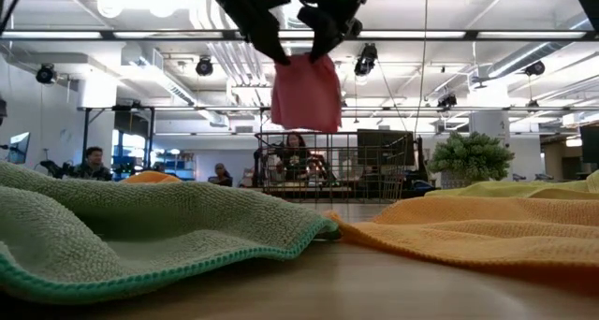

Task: Fold microfiber towels
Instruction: Put the folded pink microfiber cloth into the gold wire basket, then fold the green microfiber cloth

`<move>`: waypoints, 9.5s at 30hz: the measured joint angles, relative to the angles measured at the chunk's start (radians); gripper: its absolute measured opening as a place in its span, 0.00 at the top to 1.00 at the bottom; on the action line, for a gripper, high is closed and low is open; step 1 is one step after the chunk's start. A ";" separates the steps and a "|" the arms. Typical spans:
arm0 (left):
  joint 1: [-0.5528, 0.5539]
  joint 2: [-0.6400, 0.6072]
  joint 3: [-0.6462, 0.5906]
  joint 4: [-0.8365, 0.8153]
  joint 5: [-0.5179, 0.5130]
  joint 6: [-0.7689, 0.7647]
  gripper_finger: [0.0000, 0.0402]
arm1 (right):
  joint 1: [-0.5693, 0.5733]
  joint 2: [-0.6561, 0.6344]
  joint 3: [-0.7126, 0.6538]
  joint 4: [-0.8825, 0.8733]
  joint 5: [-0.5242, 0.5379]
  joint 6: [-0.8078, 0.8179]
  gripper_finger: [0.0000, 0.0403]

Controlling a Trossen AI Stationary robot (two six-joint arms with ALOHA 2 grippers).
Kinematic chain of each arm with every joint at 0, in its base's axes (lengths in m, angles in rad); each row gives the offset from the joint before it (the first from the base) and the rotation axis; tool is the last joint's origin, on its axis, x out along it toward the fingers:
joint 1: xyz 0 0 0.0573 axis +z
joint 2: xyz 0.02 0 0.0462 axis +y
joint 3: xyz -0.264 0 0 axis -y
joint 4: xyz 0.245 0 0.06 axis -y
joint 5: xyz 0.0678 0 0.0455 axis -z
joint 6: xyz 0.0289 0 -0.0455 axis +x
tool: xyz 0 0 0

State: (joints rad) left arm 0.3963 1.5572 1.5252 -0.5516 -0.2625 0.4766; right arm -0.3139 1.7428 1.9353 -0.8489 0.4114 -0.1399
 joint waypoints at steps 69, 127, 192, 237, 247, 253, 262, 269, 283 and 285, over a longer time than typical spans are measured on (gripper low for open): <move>0.188 0.370 0.036 0.021 0.298 0.050 1.00 | -0.276 0.283 -0.037 -0.135 -0.444 -0.117 0.98; 0.202 0.367 0.129 -0.153 0.411 0.002 0.51 | -0.346 0.323 0.027 -0.195 -0.674 -0.043 0.67; -0.828 -0.216 -0.582 -0.024 0.340 -1.250 0.51 | 0.615 0.016 -0.490 0.187 -0.541 0.161 0.73; -1.270 0.375 -0.066 -0.030 0.402 -1.784 0.51 | 0.707 0.264 -0.388 0.350 -0.550 -0.254 0.63; -1.272 0.476 -0.071 -0.037 0.395 -1.828 0.51 | 0.708 0.271 -0.388 0.361 -0.549 -0.272 0.63; -1.271 0.508 -0.068 -0.039 0.400 -1.860 0.51 | 0.706 0.285 -0.390 0.367 -0.548 -0.288 0.62; -1.266 0.515 -0.145 -0.050 0.413 -1.928 0.51 | 0.704 0.342 -0.389 0.385 -0.543 -0.279 0.61; -1.264 0.516 -0.155 -0.059 0.418 -1.938 0.62 | 0.703 0.347 -0.389 0.390 -0.546 -0.252 0.61; -1.262 0.521 -0.159 -0.047 0.375 -1.914 0.89 | 0.697 0.346 -0.390 0.414 -0.546 -0.223 0.62; -1.262 0.521 -0.158 -0.010 0.367 -1.881 0.87 | 0.695 0.346 -0.390 0.415 -0.546 -0.224 0.62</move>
State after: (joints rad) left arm -0.8658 2.0781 1.3669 -0.5618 0.1047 -1.4046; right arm 0.3814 2.0888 1.5455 -0.4336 -0.1348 -0.3637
